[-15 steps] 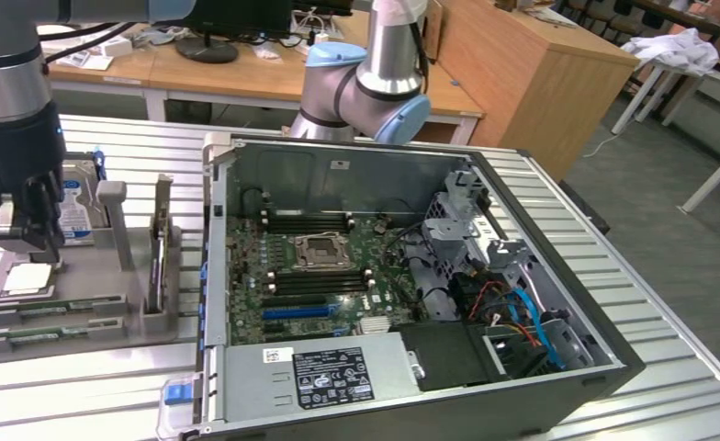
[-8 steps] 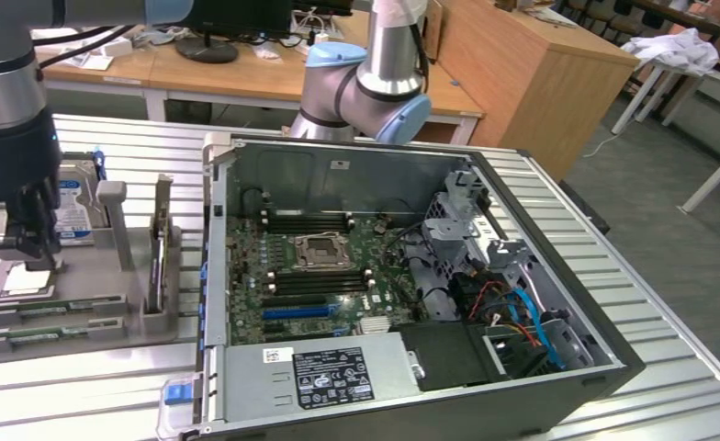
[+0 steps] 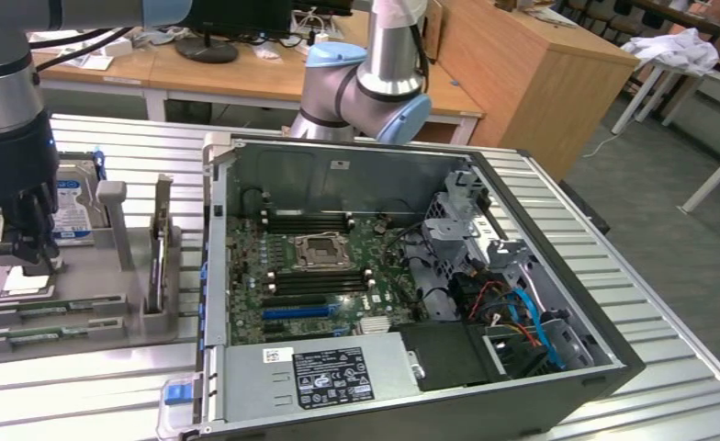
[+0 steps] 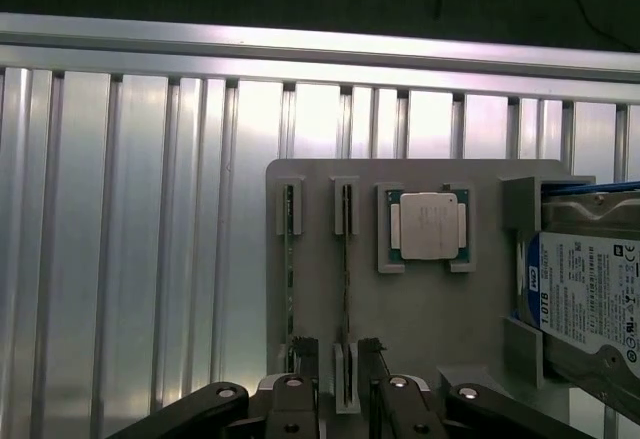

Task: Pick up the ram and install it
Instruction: 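Pick up the ram and move it above insertion slot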

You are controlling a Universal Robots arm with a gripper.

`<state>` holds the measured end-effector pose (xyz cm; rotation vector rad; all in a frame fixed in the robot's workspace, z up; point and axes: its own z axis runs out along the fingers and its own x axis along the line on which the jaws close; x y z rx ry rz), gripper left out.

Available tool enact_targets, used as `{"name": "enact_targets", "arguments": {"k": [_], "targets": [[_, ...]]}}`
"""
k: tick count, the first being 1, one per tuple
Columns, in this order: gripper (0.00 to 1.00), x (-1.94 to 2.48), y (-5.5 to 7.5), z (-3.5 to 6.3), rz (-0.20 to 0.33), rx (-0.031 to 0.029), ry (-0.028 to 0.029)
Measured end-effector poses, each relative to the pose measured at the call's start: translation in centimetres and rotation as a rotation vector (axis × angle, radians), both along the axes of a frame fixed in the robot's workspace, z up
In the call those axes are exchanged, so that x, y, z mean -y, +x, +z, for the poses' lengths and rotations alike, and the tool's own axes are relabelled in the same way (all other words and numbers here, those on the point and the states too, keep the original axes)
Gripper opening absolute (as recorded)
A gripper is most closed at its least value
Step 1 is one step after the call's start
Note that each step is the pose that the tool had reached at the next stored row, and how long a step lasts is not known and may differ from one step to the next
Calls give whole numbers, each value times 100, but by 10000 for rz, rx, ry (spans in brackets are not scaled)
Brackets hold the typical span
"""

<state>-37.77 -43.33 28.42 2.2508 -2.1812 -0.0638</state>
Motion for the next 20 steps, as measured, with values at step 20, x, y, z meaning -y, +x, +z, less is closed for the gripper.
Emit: {"name": "enact_targets", "arguments": {"k": [20], "targets": [[30, 17, 0, -199, 0, 0, 0]]}}
